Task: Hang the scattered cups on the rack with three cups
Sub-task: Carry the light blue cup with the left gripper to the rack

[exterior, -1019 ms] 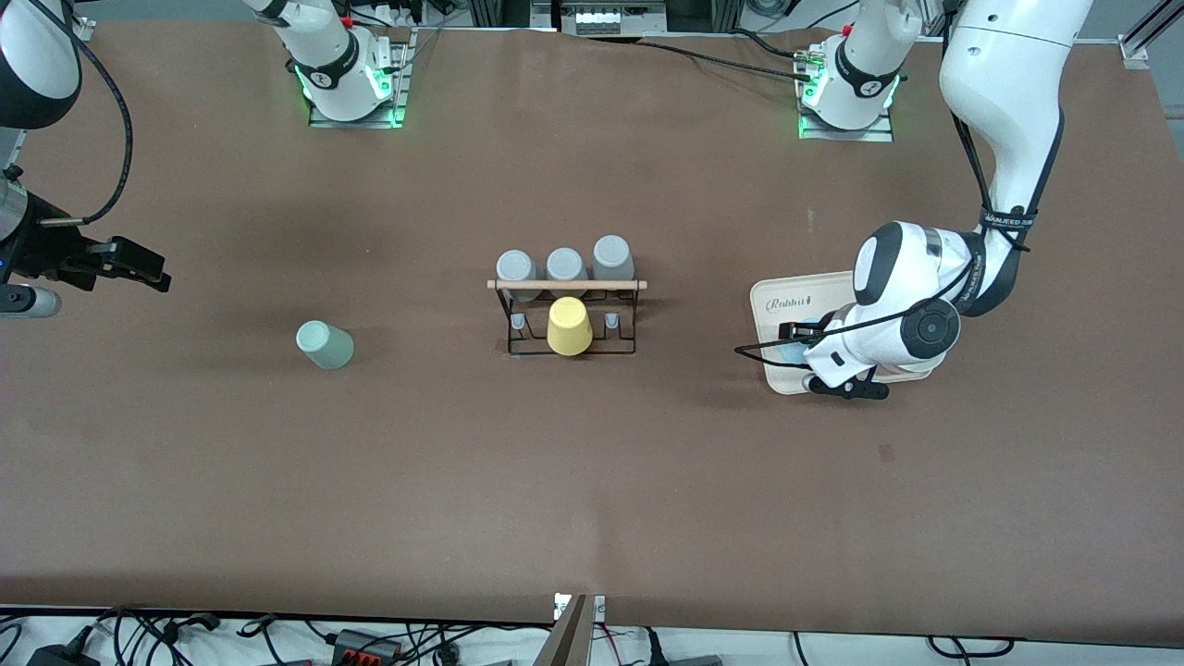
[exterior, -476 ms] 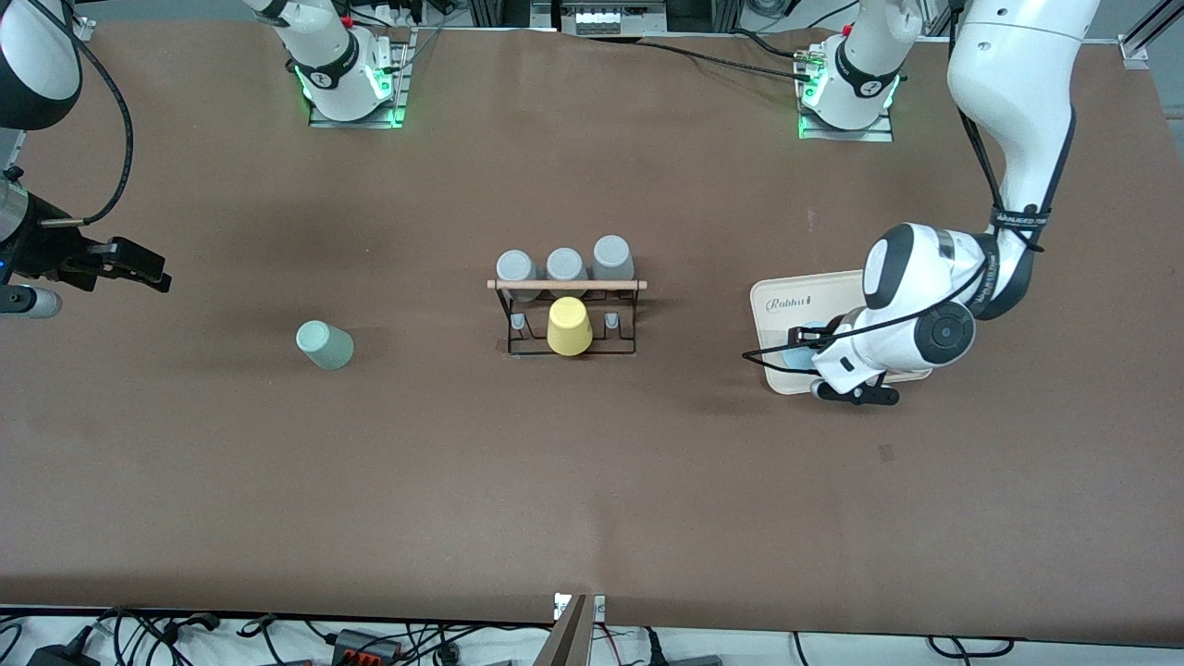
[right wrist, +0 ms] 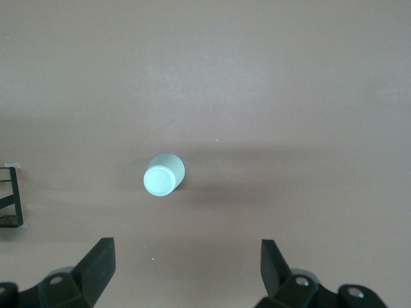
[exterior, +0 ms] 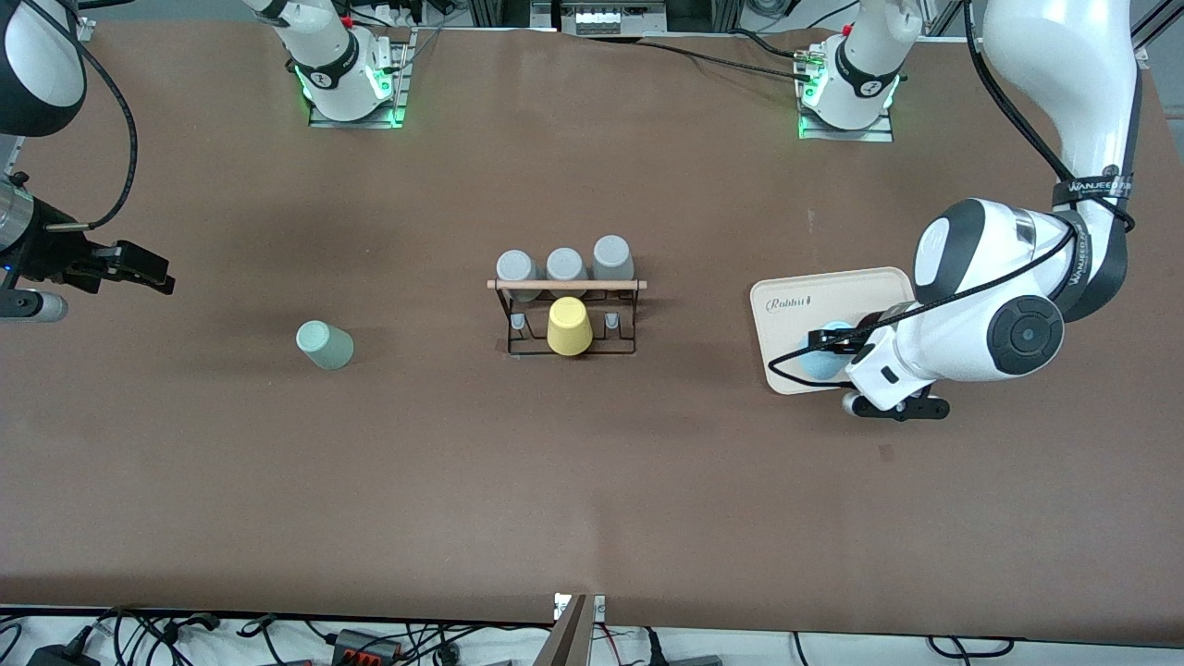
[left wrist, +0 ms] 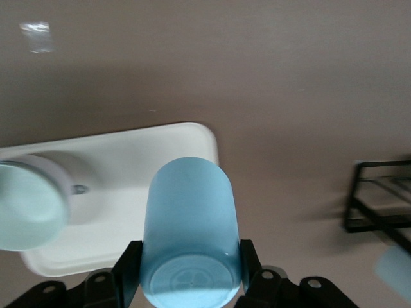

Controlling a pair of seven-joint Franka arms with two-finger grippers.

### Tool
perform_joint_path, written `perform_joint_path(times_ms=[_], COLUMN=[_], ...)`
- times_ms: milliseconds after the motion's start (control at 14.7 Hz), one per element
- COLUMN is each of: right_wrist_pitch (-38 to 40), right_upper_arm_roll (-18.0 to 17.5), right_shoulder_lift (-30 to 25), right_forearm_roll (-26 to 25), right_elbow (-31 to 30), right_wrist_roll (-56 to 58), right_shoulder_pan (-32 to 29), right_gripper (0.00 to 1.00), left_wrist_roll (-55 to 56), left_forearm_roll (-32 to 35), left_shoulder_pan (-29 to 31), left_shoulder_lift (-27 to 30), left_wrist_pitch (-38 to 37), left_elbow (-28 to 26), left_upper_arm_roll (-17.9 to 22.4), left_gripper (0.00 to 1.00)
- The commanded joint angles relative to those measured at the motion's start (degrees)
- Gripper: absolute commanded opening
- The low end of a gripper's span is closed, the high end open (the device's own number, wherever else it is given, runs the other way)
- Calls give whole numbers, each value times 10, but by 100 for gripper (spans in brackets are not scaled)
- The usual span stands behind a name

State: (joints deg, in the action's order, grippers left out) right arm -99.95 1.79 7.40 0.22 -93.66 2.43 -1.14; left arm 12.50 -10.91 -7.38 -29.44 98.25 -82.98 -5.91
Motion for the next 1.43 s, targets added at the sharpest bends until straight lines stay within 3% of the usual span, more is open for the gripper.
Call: perform_joint_path(times_ms=[0,204,476,883,1223,1359], right_wrist_pitch=[0,-1,-2,-5,-6,-6], right_upper_arm_roll=[1,1,1,1,1,1], right_shoulder_lift=[9,19,23,24,24,25], right_forearm_roll=[1,1,0,1,2,2], right_elbow=[3,8,7,6,6,6], right_wrist_roll=[-4,-4,-4,-4,-2,-2], right_shoulder_pan=[3,15,16,17,16,15], right_gripper=[100,100,100,100,100,100], left_wrist_roll=[99,133,158,196,202,204], left_forearm_roll=[-77,-77,-83,-76,-71,-39], left_shoulder_pan=[-46,-109,-148,-206,-213,-214], left_shoulder_lift=[-41,-67,-71,-113,-114,-113], left_wrist_pitch=[-9,-7,-6,68,67,66], left_elbow=[84,151,207,203,196,192], left_upper_arm_roll=[2,3,1,5,9,3], left_gripper=[1,2,3,4,4,5])
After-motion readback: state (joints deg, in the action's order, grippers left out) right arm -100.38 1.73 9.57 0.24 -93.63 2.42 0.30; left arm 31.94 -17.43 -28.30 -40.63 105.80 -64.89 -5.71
